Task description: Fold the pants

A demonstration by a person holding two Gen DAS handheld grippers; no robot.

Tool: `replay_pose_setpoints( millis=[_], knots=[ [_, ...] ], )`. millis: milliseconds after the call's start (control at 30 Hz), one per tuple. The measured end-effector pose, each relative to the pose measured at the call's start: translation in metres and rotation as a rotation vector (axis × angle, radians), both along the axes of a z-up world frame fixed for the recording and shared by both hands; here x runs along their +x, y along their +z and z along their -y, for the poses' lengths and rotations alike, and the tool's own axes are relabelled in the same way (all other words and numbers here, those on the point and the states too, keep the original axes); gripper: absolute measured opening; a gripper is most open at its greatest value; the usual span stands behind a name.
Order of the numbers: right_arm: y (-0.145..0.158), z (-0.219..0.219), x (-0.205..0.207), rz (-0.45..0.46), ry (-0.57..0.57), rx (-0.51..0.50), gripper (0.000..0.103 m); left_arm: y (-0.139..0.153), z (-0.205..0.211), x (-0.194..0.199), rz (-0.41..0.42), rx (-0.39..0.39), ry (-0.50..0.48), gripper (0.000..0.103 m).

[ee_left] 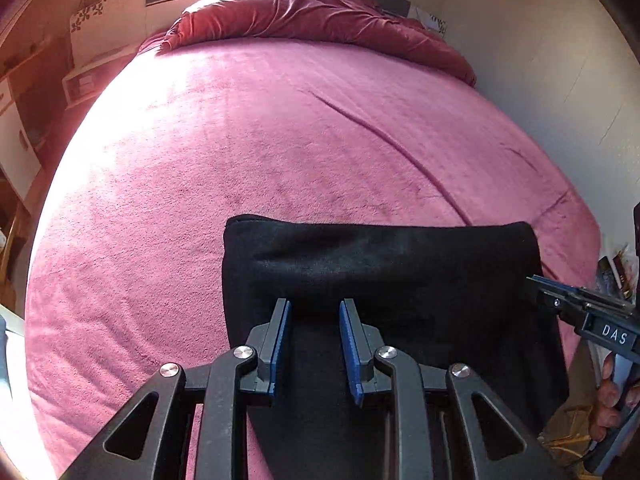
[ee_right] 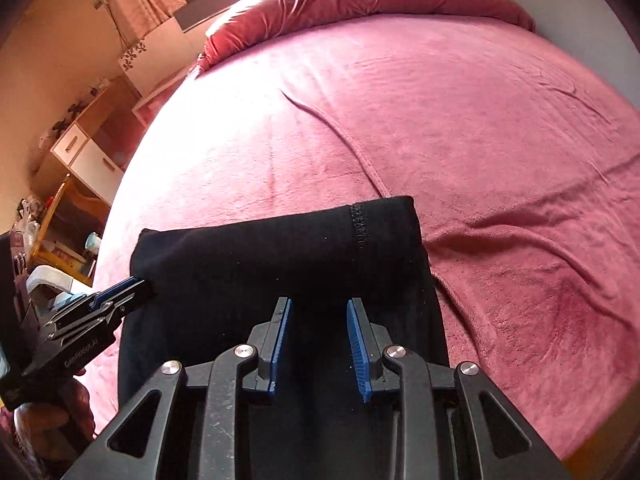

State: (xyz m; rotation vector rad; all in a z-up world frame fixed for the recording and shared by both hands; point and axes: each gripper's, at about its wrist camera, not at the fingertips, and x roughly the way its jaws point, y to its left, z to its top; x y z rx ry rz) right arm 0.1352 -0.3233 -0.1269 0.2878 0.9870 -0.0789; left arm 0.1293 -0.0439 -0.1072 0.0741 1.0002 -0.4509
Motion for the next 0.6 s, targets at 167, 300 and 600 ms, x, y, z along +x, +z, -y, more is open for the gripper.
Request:
replay_pose_setpoints(
  millis=[167, 300, 600],
  knots=[
    [-0.019, -0.002, 0.002, -0.005, 0.001, -0.038, 0.027, -0.014, 0.011, -0.001, 0.034, 0.049, 0.005, 0.025],
    [-0.028, -0.002, 0.004, 0.014, 0.006, -0.056, 0.026, -0.018, 0.010, 0.001, 0.045, 0.053, 0.014, 0.025],
    [-0.031, 0.006, -0.003, 0.040, 0.000, -0.016, 0.021, -0.018, 0.009, -0.001, 0.051, 0.045, 0.026, 0.025]
  ],
)
